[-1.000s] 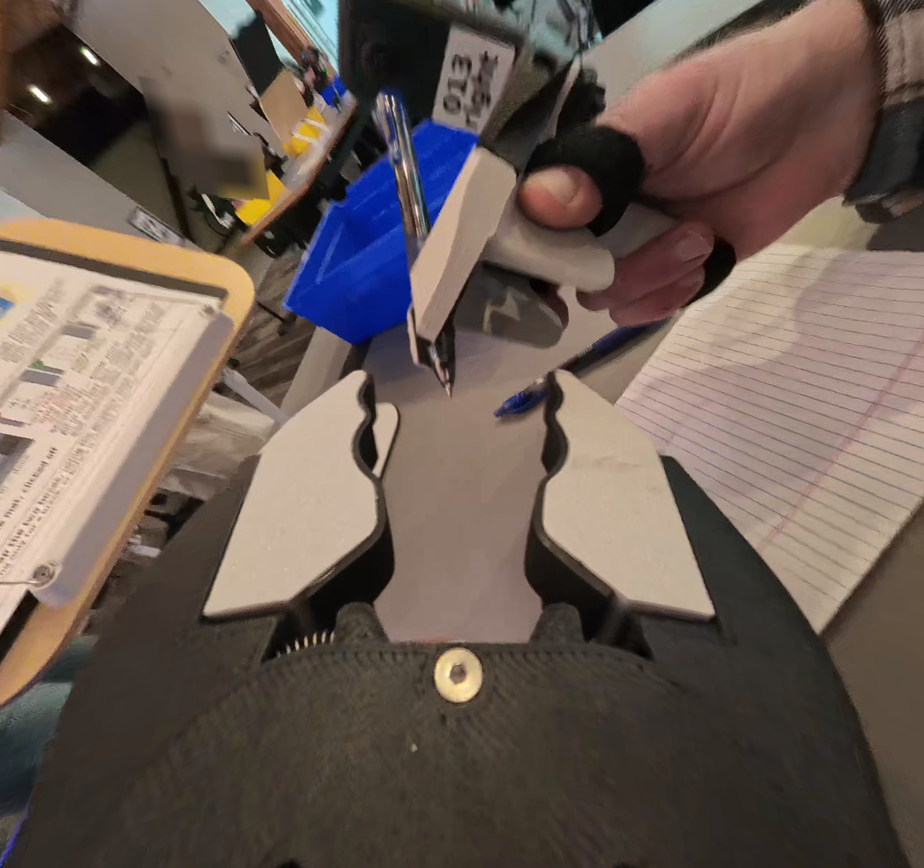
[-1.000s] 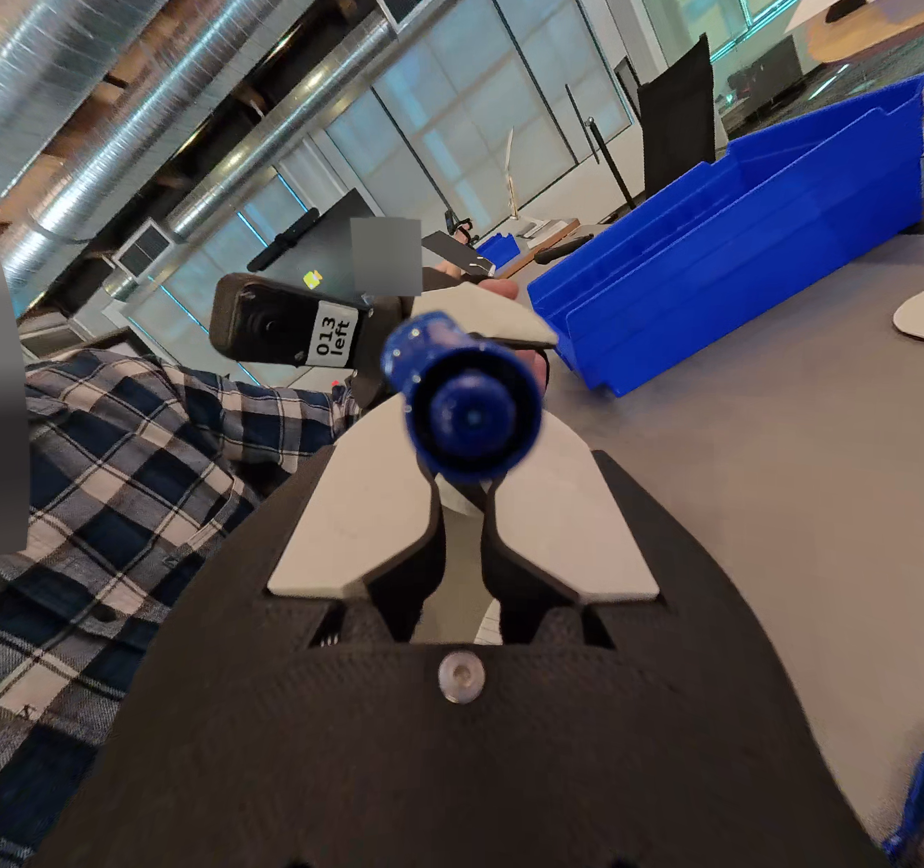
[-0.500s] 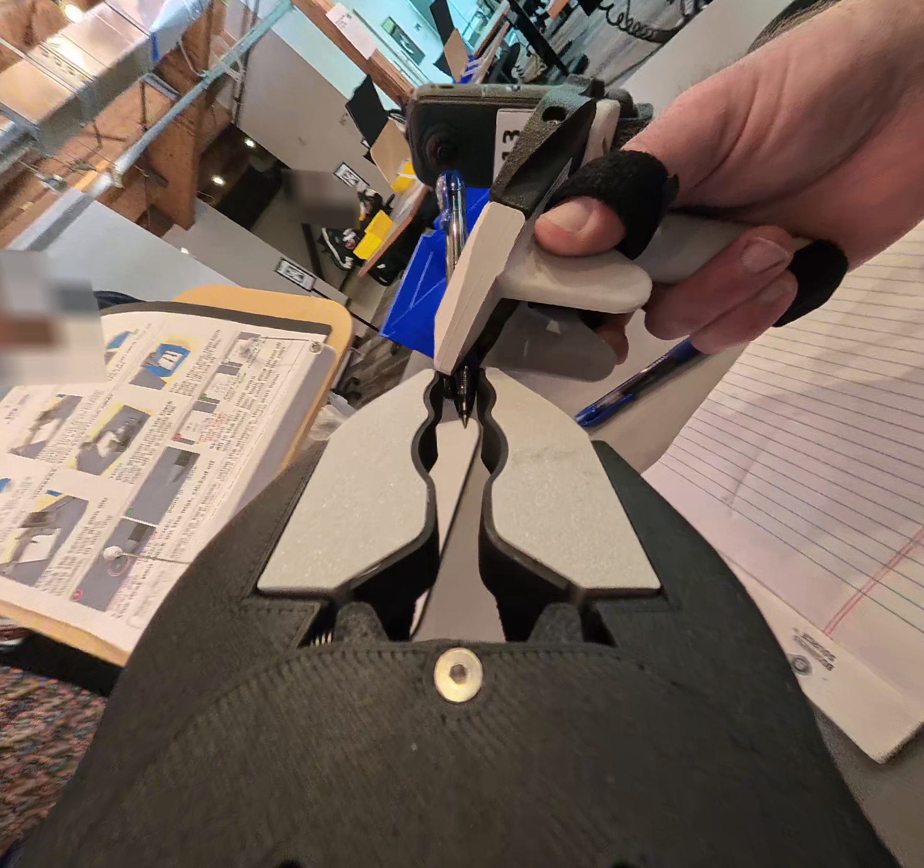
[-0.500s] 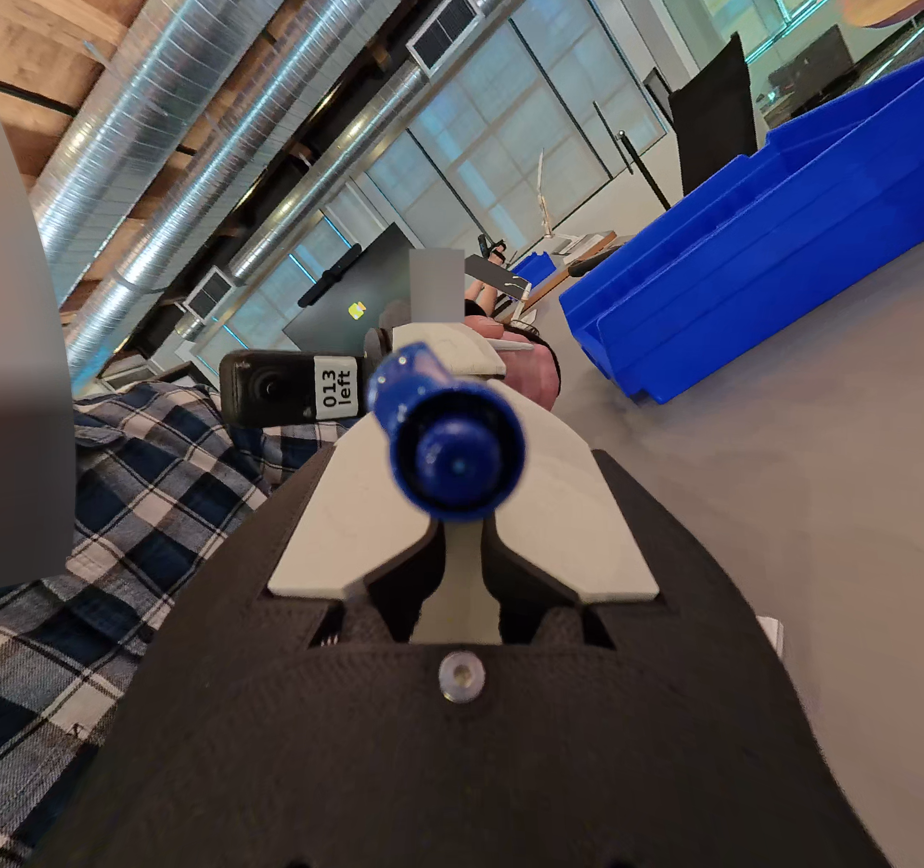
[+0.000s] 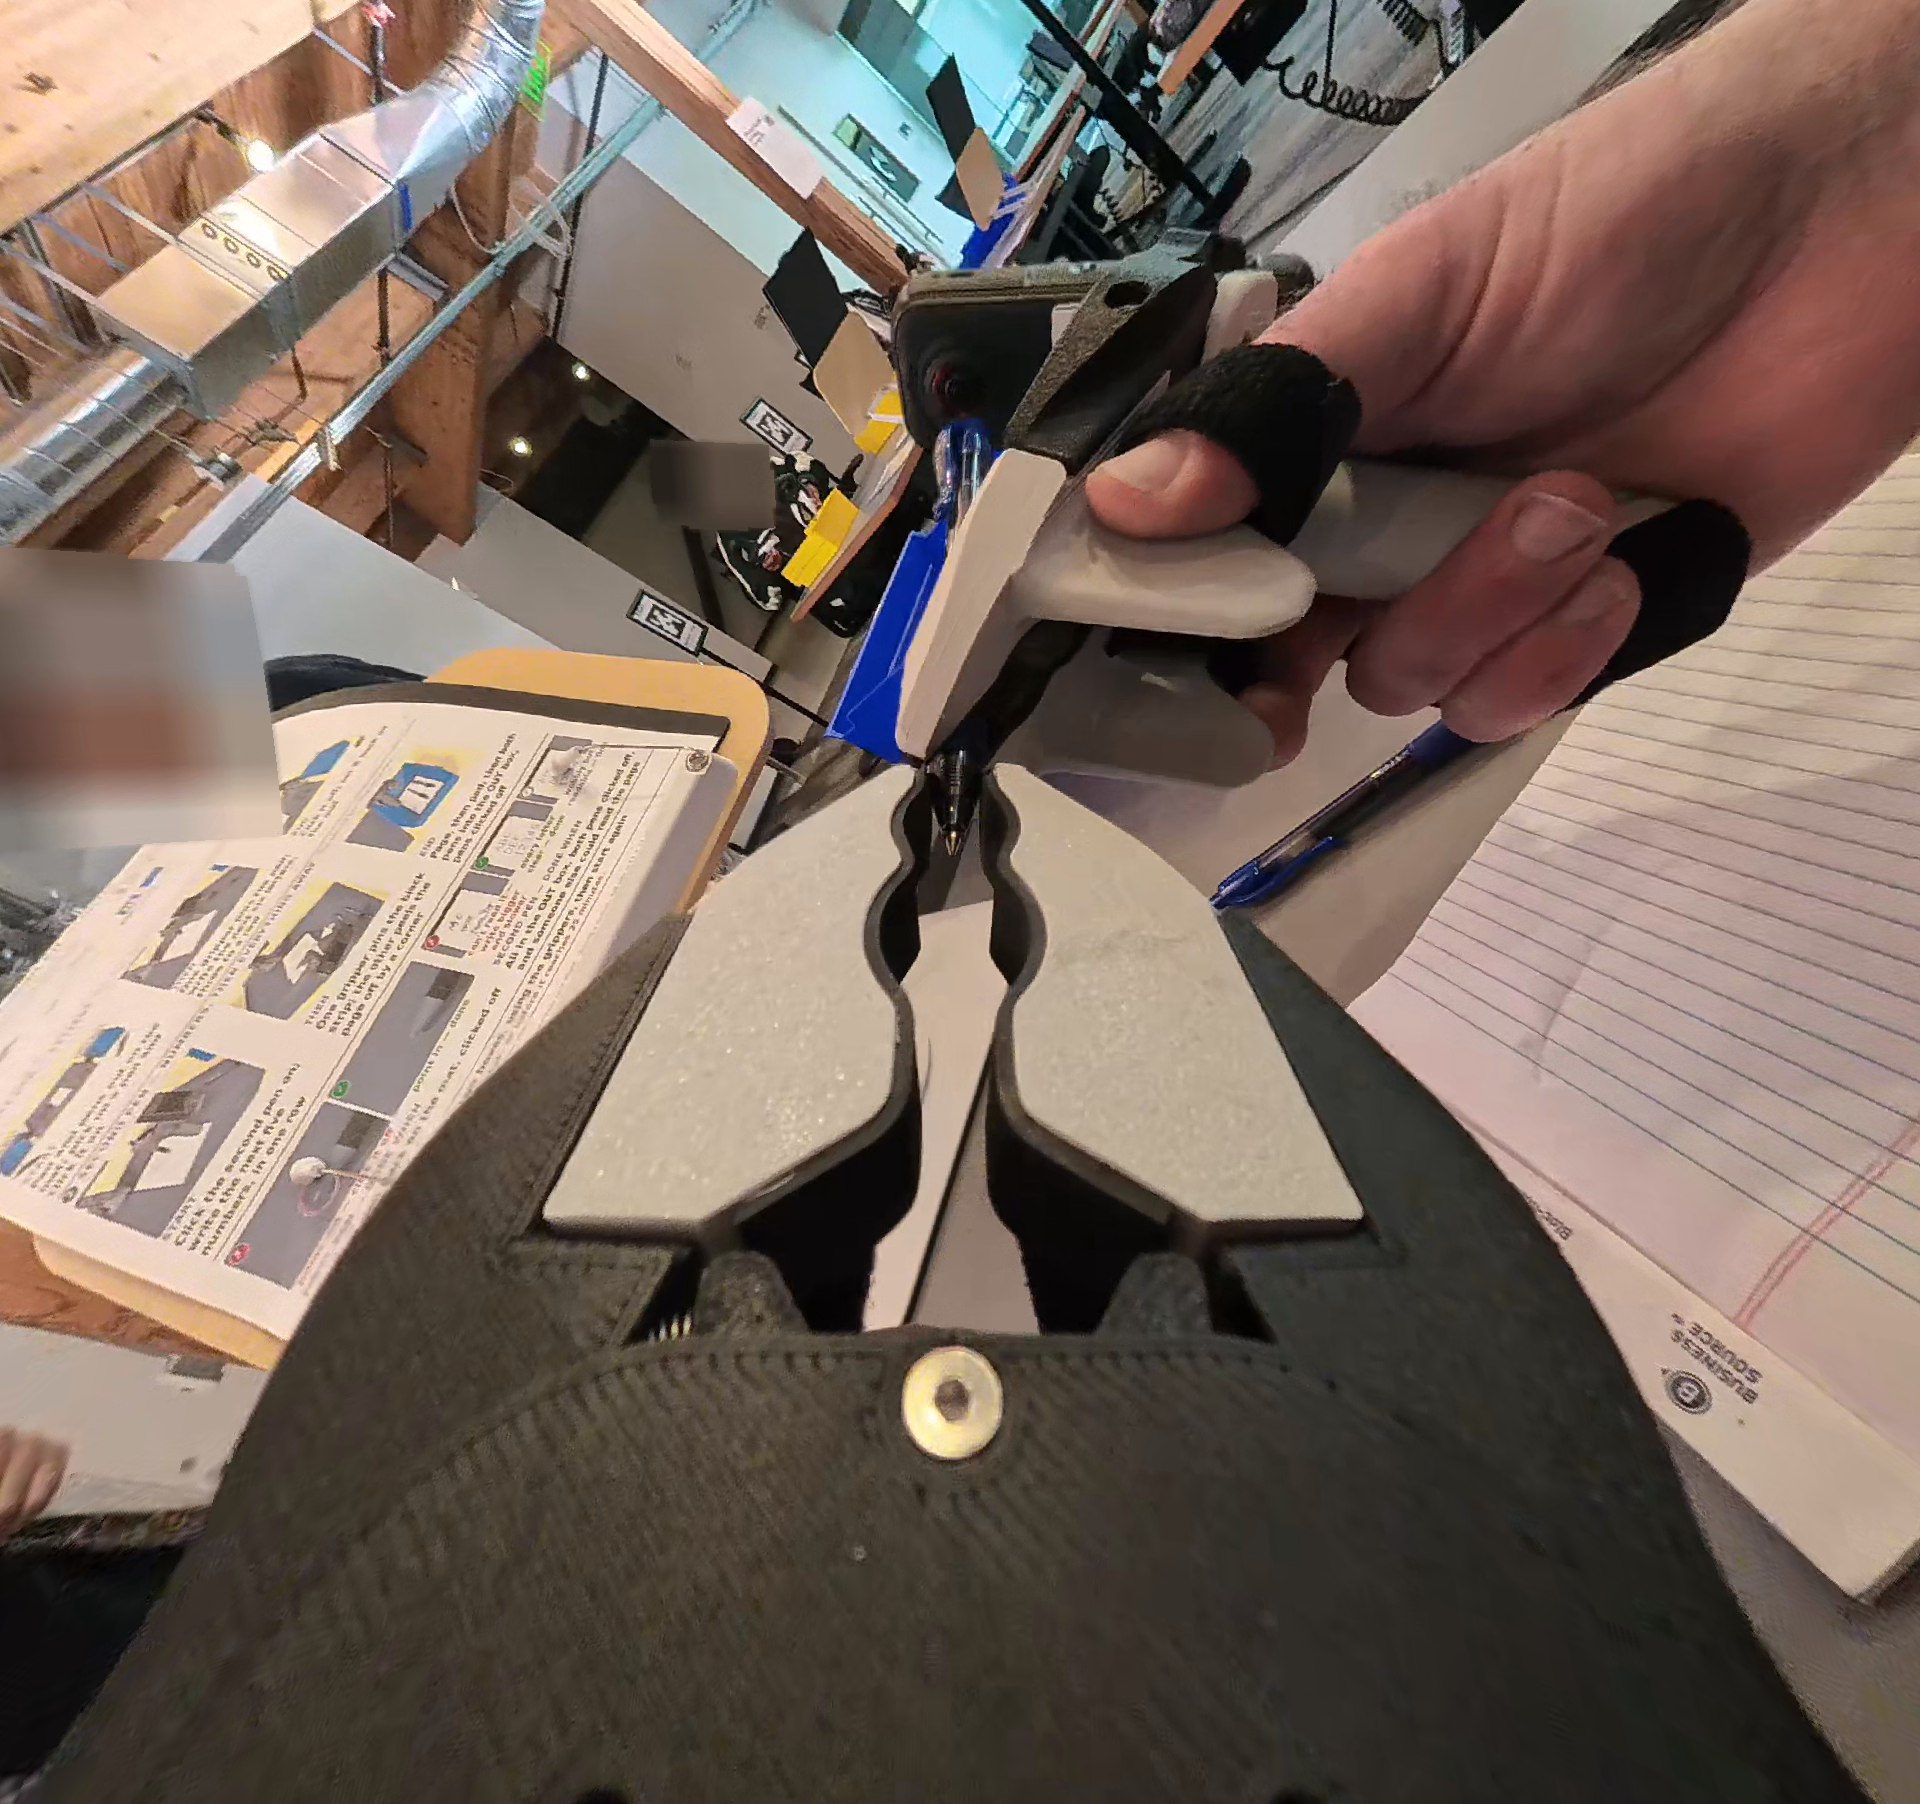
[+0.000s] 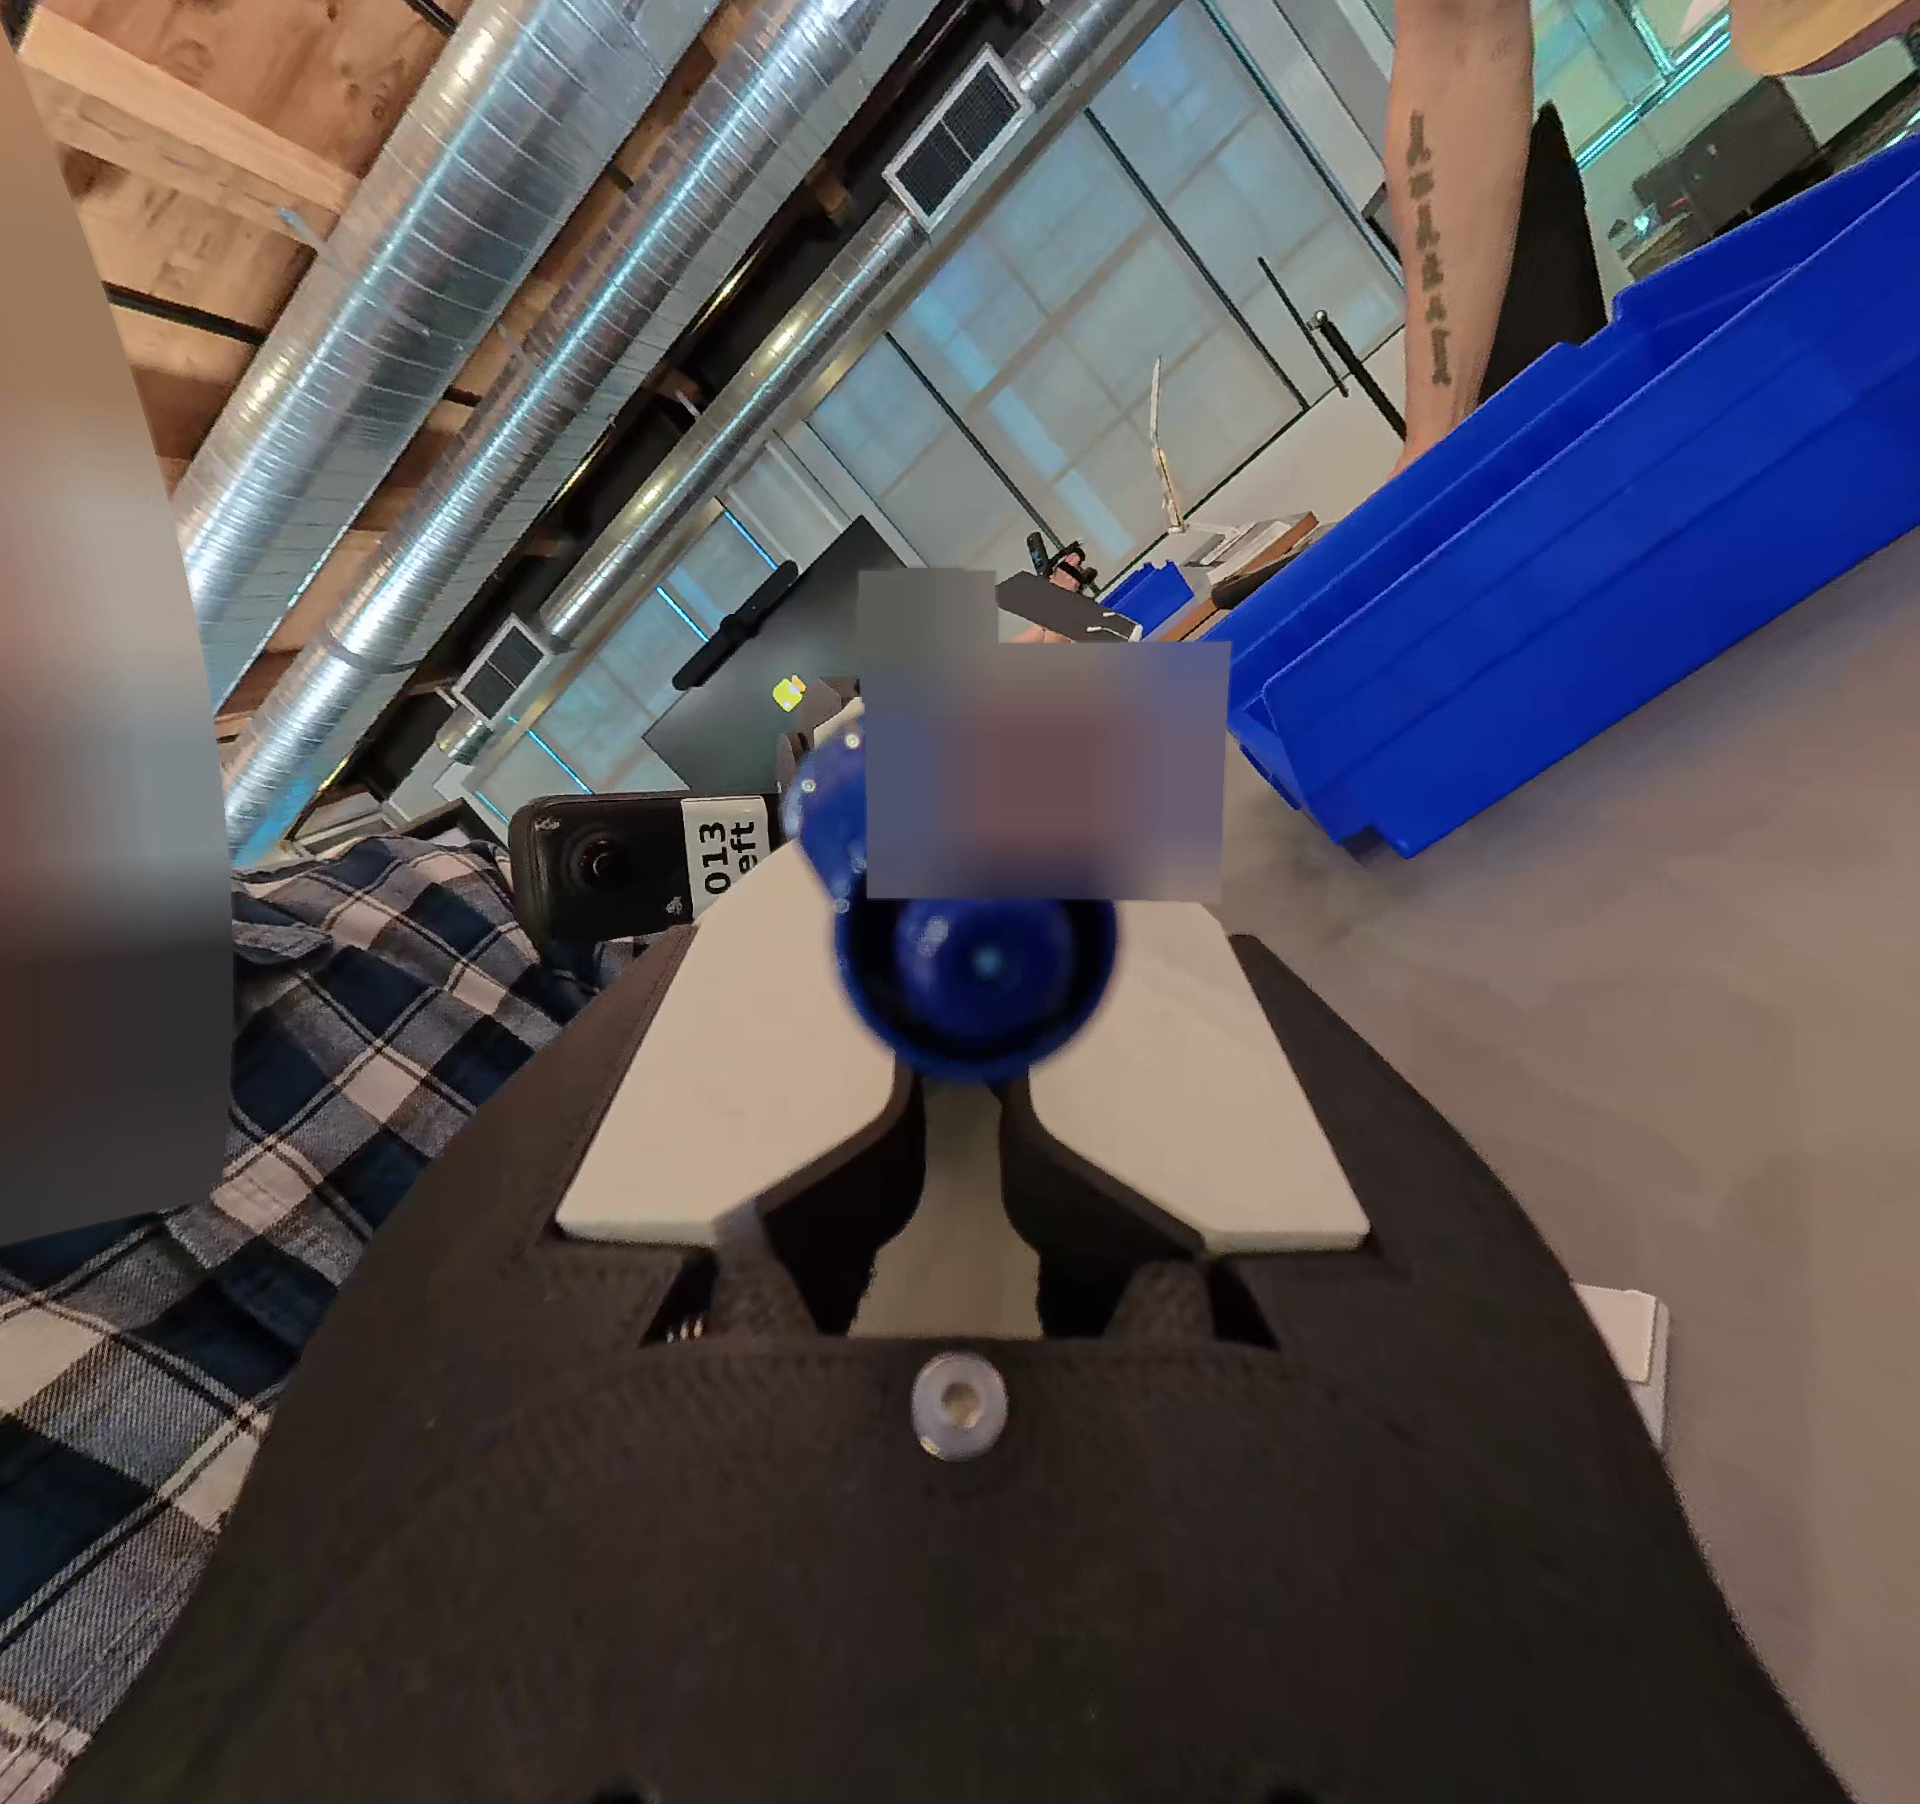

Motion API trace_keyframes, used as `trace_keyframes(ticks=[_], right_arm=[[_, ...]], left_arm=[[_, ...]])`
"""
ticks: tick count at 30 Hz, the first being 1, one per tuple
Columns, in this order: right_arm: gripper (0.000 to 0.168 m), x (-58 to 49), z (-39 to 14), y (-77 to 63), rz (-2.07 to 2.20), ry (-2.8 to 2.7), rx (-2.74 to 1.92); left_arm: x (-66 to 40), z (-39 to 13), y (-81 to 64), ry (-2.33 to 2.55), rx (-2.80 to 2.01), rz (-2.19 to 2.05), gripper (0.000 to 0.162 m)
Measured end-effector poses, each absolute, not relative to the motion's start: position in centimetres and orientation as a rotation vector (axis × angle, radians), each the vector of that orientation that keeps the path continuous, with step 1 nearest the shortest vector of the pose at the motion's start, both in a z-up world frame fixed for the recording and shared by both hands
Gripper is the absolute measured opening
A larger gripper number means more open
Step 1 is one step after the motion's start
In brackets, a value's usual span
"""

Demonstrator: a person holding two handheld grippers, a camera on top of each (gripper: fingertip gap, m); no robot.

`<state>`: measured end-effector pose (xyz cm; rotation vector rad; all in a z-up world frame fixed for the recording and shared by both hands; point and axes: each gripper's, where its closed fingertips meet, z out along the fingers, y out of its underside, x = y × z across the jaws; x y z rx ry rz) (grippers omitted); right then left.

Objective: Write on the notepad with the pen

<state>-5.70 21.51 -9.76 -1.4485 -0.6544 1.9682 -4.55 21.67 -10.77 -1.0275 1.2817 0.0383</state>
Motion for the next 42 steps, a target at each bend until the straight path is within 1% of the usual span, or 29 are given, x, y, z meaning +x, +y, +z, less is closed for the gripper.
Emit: trace_keyframes(ticks=[1, 2, 6, 10, 15, 23, 31, 32, 35, 37, 38, 42], right_arm=[[0.082, -5.7, -9.8, 21.5, 1.970, -0.656, -1.446], [0.015, -5.8, -9.7, 21.4, 1.980, -0.666, -1.441], [0.012, -5.8, -9.7, 21.2, 1.993, -0.695, -1.436], [0.015, -5.9, -9.9, 20.9, 2.011, -0.741, -1.452], [0.010, -6.0, -10.0, 20.7, 2.010, -0.770, -1.461], [0.011, -6.2, -9.7, 20.4, 2.047, -0.773, -1.431], [0.011, -6.0, -9.9, 20.7, 1.941, -0.807, -1.487], [0.011, -5.8, -9.8, 20.9, 1.909, -0.799, -1.487], [0.011, -4.7, -10.4, 21.7, 1.737, -0.827, -1.532], [0.011, -4.4, -11.7, 21.3, 1.523, -0.961, -1.586], [0.011, -4.3, -12.5, 20.9, 1.408, -1.046, -1.608], [0.011, -4.9, -16.0, 18.6, 1.141, -1.324, -1.633]], left_arm=[[-4.6, -10.8, 21.7, 1.284, -1.035, 0.032, 0.008], [-4.6, -10.8, 21.6, 1.288, -1.028, 0.023, 0.008], [-4.7, -10.6, 21.3, 1.301, -1.008, 0.027, 0.008], [-4.9, -10.4, 21.2, 1.310, -1.016, -0.008, 0.007], [-5.0, -10.6, 21.3, 1.330, -1.026, -0.022, 0.008], [-4.9, -10.5, 20.8, 1.350, -1.001, -0.036, 0.008], [-4.8, -10.8, 21.0, 1.350, -1.019, -0.048, 0.008], [-5.0, -10.6, 21.1, 1.338, -1.022, -0.052, 0.013], [-5.9, -10.1, 21.6, 1.295, -1.050, -0.126, 0.036], [-6.1, -12.1, 21.9, 1.375, -1.138, -0.212, 0.037], [-6.3, -13.3, 22.2, 1.402, -1.189, -0.247, 0.041], [-6.2, -20.1, 21.2, 1.690, -1.362, -0.408, 0.039]])
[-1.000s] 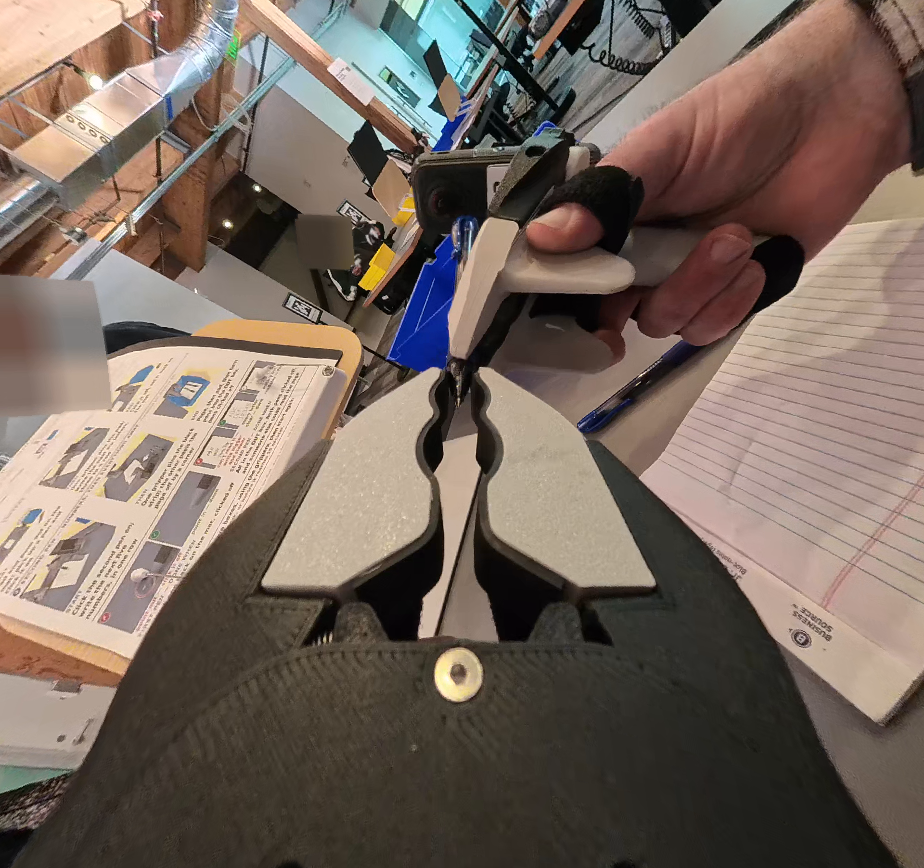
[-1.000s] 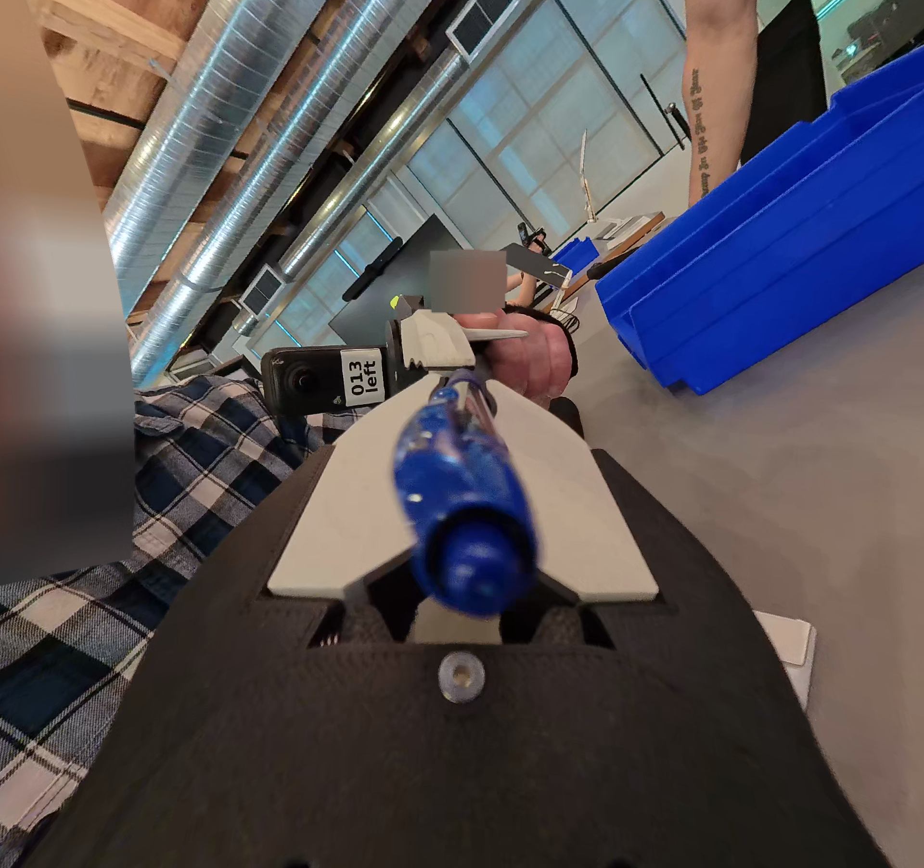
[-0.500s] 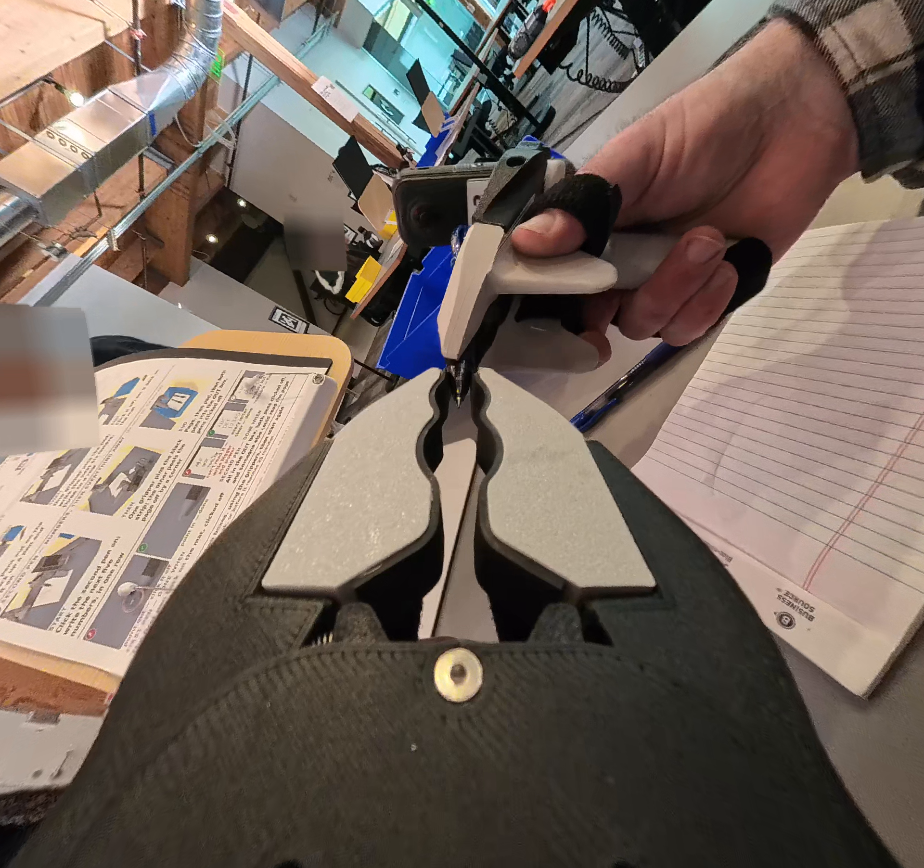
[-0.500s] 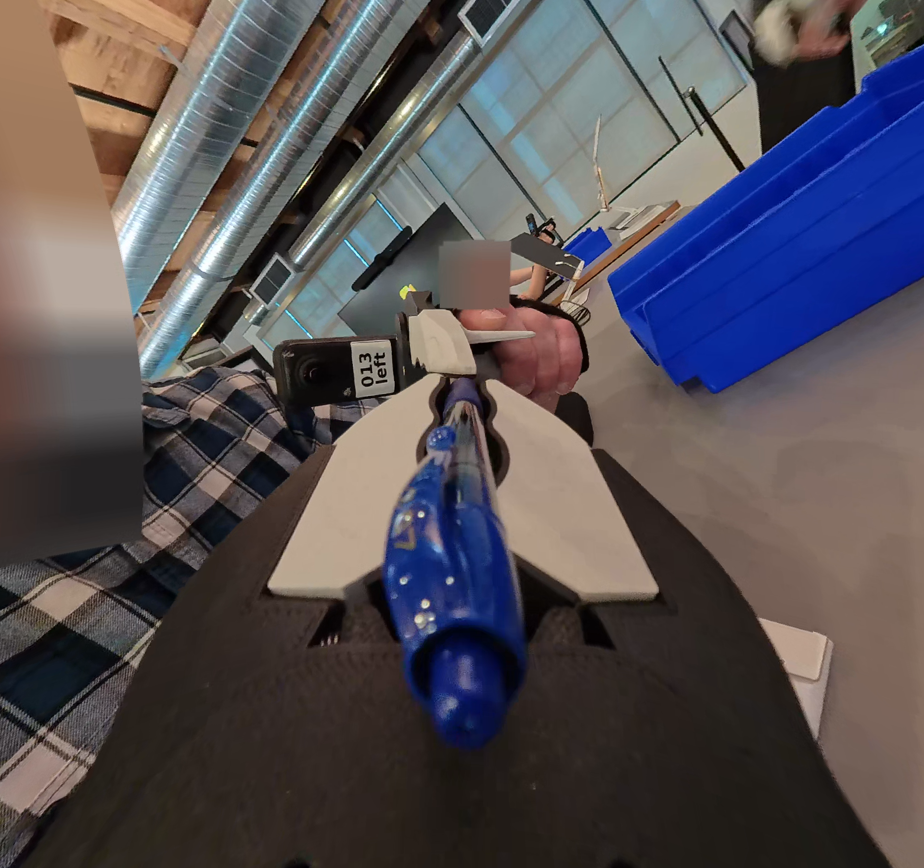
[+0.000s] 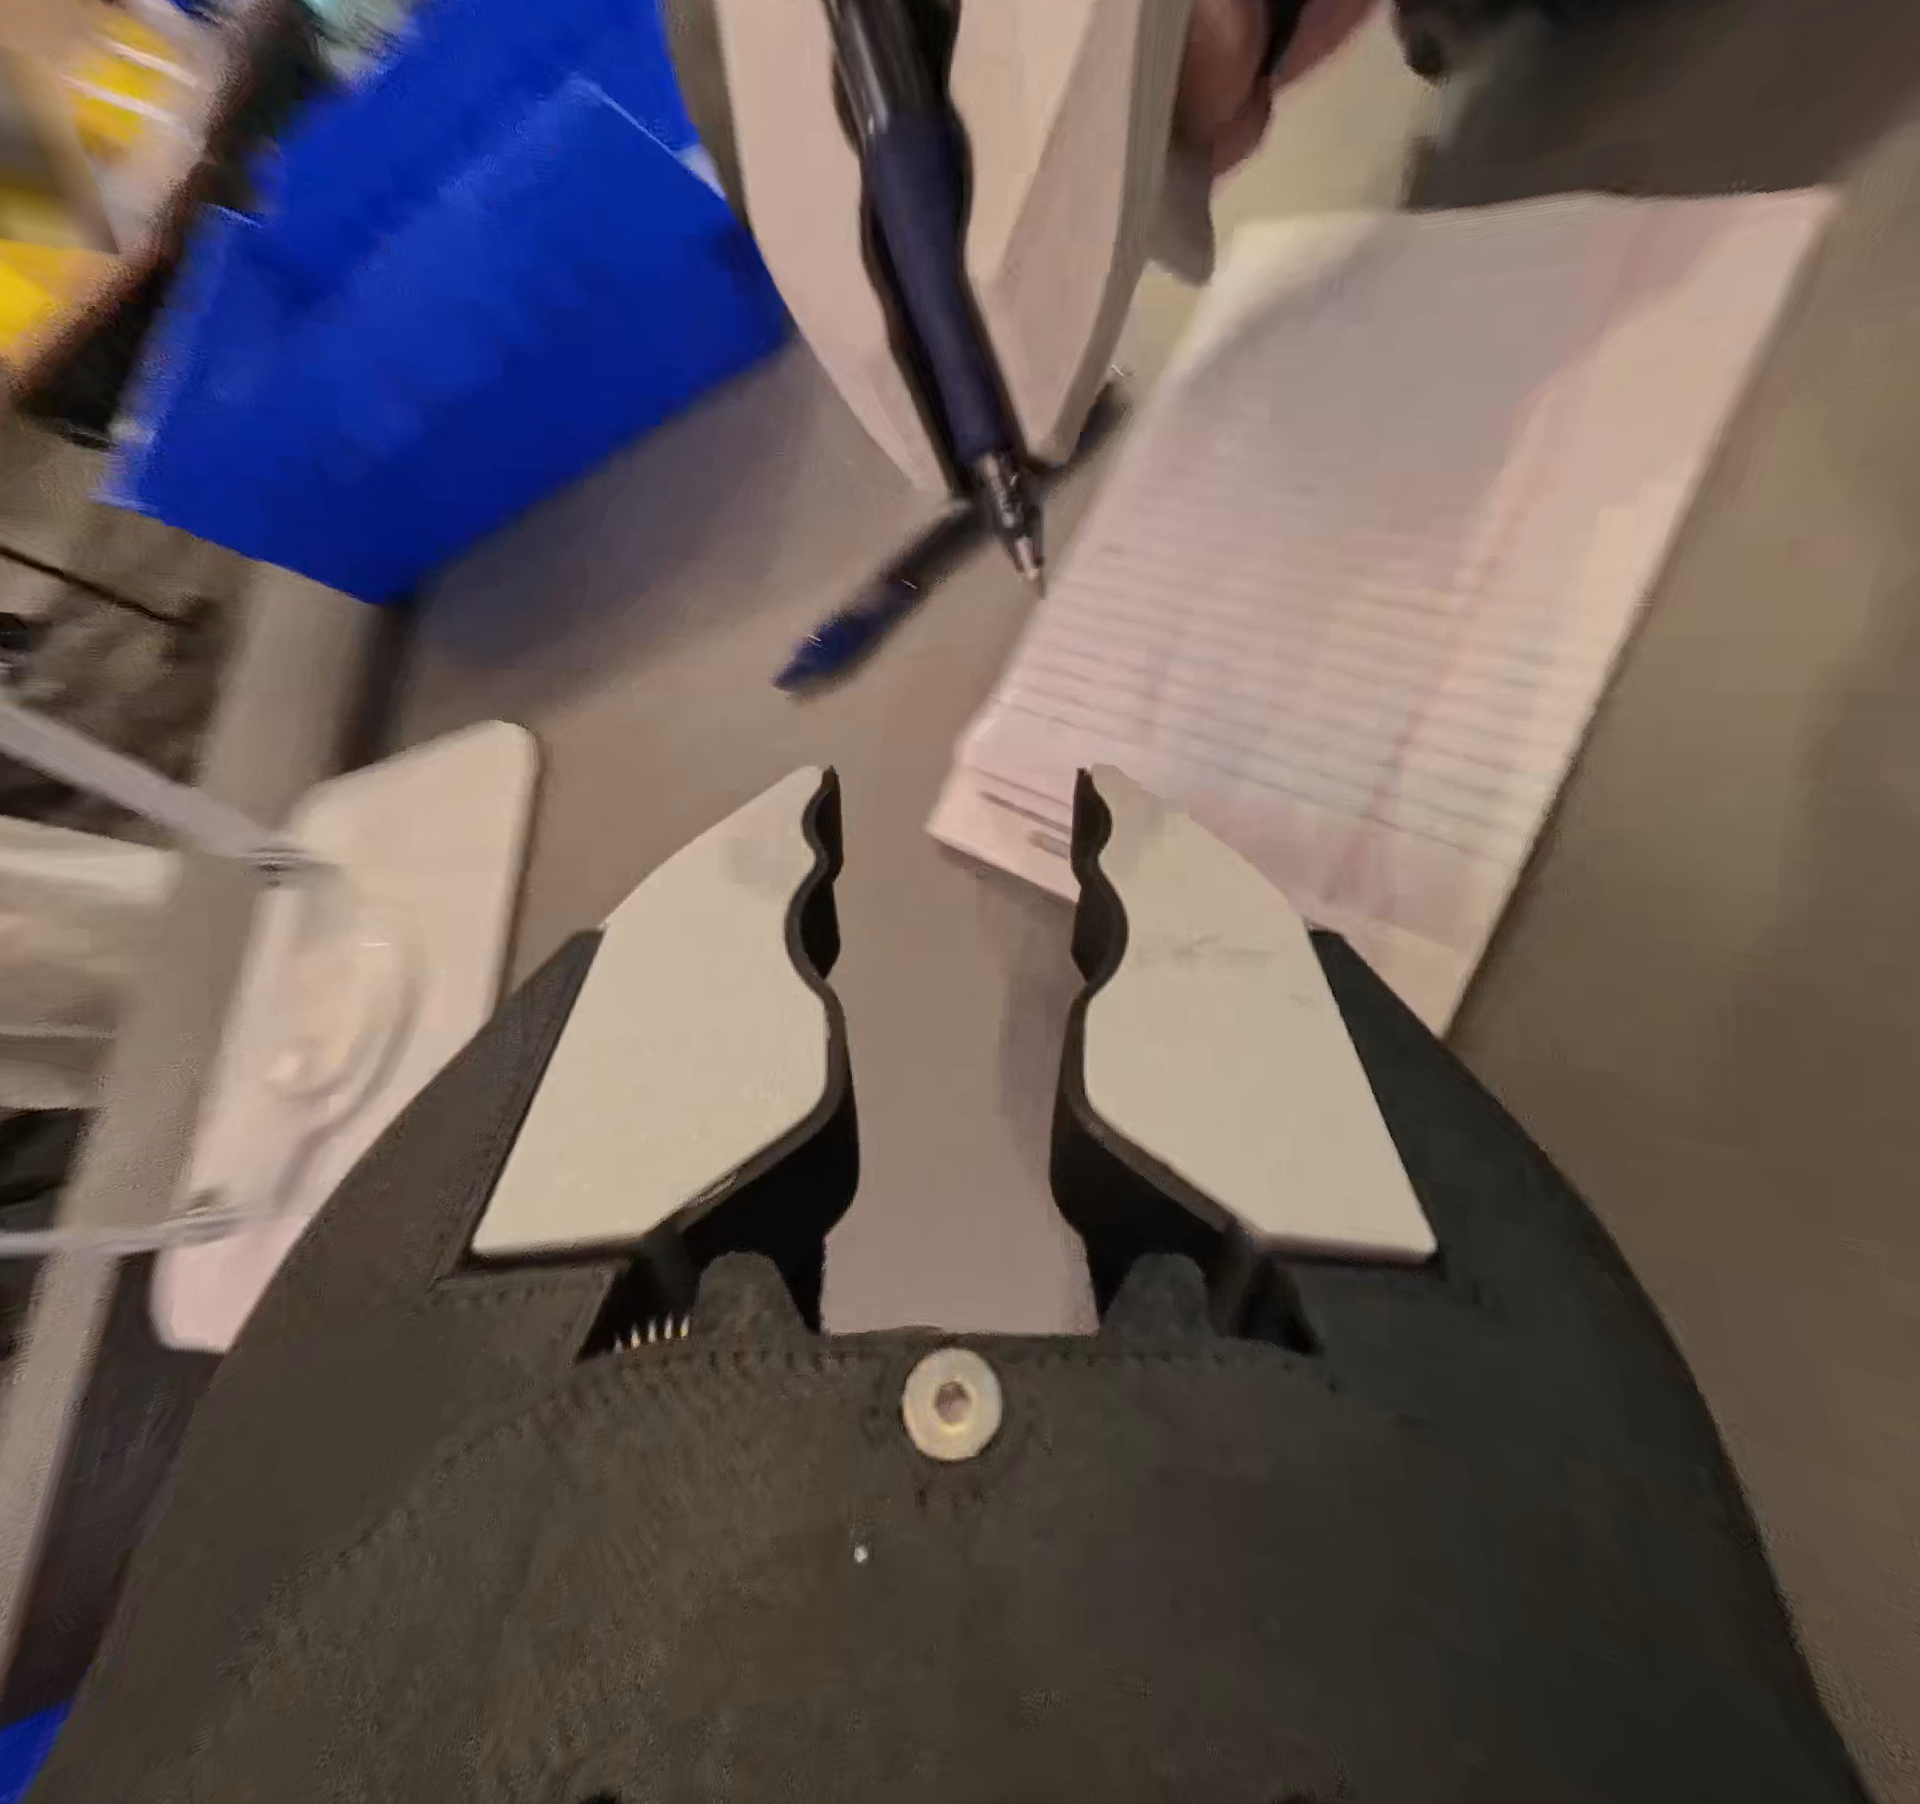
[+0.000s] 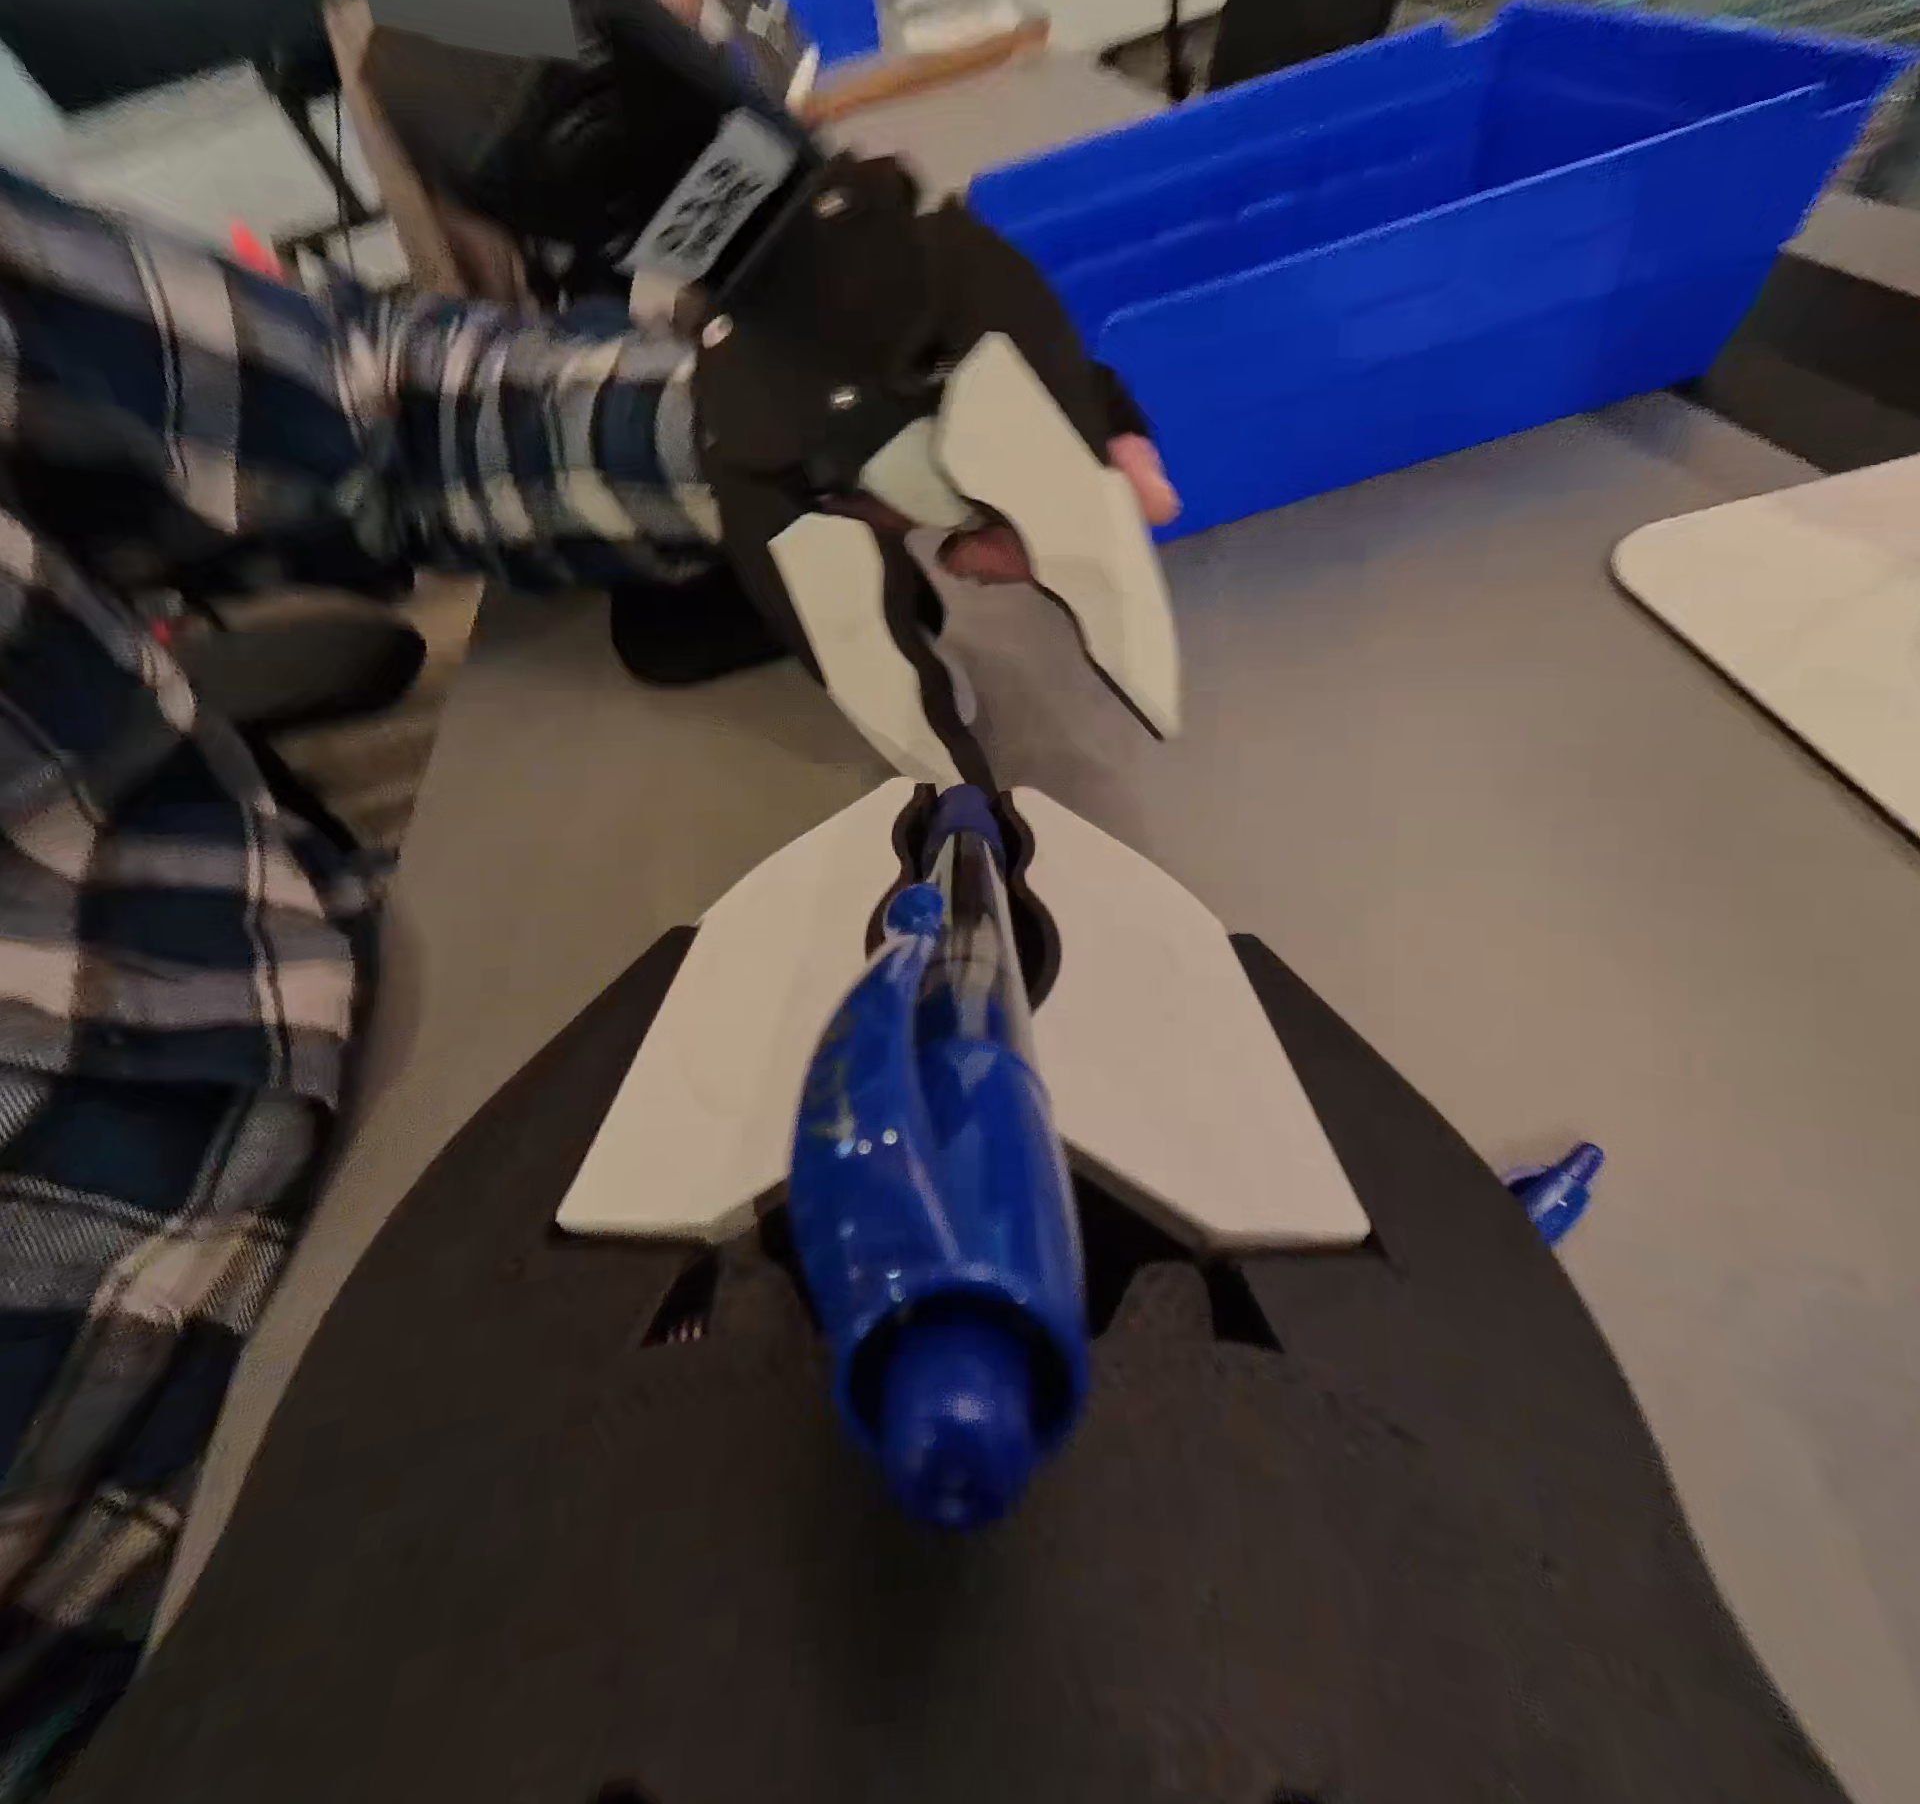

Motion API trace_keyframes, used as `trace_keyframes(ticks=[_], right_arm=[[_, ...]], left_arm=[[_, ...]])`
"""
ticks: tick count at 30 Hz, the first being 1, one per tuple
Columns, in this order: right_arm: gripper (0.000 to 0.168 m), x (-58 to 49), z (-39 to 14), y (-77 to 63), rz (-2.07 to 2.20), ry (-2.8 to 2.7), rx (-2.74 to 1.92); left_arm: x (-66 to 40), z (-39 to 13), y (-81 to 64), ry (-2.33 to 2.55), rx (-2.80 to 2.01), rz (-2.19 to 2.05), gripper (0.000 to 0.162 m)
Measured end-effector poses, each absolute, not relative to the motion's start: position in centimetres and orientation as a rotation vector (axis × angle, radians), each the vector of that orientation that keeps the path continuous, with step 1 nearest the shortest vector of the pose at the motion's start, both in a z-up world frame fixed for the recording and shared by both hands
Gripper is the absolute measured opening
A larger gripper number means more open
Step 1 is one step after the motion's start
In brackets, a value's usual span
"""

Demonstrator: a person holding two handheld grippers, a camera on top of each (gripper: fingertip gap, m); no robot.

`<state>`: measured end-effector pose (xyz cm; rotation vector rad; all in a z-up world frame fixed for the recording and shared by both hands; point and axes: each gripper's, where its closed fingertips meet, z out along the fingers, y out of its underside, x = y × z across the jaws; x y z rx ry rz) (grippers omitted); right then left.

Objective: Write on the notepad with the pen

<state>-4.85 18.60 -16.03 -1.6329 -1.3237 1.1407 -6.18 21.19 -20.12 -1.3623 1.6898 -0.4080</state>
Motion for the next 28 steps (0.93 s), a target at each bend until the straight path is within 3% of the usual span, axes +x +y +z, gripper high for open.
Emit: trace_keyframes(ticks=[8, 18, 28], right_arm=[[0.011, -5.6, -20.9, 15.8, 0.956, -1.642, -1.604], [0.011, -5.2, -23.0, 14.9, 0.927, -1.714, -1.601], [0.011, -4.9, -23.9, 14.7, 0.880, -1.759, -1.618]], left_arm=[[-6.2, -25.7, 19.4, 1.904, -1.518, -0.531, 0.039], [-5.4, -25.4, 18.1, 1.906, -1.499, -0.632, 0.036], [-5.6, -26.2, 16.9, 2.000, -1.532, -0.647, 0.007]])
